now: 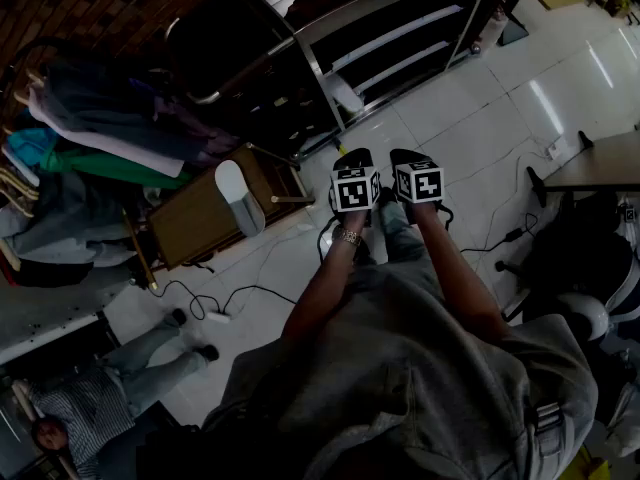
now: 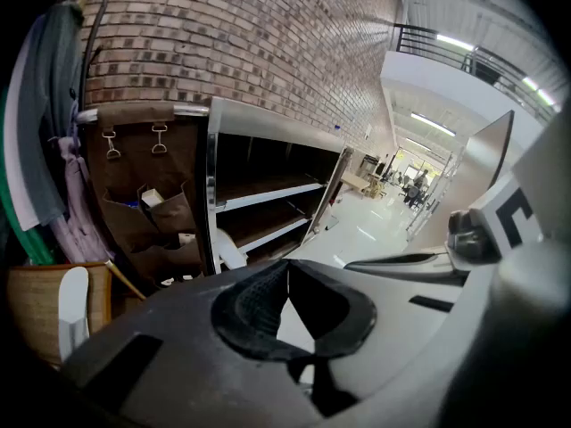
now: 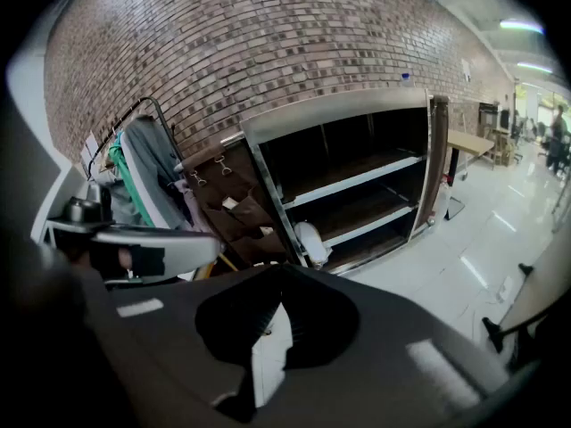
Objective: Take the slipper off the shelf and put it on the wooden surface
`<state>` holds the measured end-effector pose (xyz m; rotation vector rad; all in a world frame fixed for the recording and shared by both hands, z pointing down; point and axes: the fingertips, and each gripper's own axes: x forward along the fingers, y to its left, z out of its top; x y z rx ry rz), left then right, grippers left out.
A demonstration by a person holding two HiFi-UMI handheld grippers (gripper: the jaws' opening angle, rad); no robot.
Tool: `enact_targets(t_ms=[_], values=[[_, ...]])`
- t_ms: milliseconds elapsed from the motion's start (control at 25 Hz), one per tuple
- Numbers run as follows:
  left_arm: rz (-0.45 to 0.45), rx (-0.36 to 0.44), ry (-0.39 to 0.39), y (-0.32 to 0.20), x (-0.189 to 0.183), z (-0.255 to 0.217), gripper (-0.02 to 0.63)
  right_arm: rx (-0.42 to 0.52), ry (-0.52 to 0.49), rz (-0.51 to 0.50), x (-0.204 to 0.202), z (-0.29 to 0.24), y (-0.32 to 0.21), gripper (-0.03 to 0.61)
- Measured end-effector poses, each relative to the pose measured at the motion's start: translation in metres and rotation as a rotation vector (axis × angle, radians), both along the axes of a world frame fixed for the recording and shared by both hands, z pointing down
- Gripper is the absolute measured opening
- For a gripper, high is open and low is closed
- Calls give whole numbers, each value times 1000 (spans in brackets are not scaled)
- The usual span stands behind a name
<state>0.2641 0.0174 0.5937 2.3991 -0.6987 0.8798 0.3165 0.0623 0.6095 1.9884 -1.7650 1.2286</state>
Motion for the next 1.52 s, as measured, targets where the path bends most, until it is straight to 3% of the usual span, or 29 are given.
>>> enact_targets(t_ms=[160,280,440,640,840,960,1040,1280,1520], values=[[97,85,-109,-35,46,24,5,25,-39,43,60,25,-42,2],[82,58,-101,-55,77,33,5,20,-28,42,100,40,-73,1],[13,-6,-89,-80,85,49,5,0,-40,-27,102,67,-113,2],[13,-49,-91,-91,96,86,5,-15,-29,-80,103,114,-136,2],[14,-48,-133,-103,78,122,5,0,-117,13,110,189,-154,3],[5,-77,-139,-101,63,149,5,20,-283,146,123,257,-167,111],[-5,-94,-149,-104,52,172,5,43,-413,250,130,303,-182,241],[-55,-142,-191,-126,21,243,5,95,-623,491,146,408,-225,383],[-114,-84,-162,-171,17,273,5,116,-737,468,131,465,-288,456]])
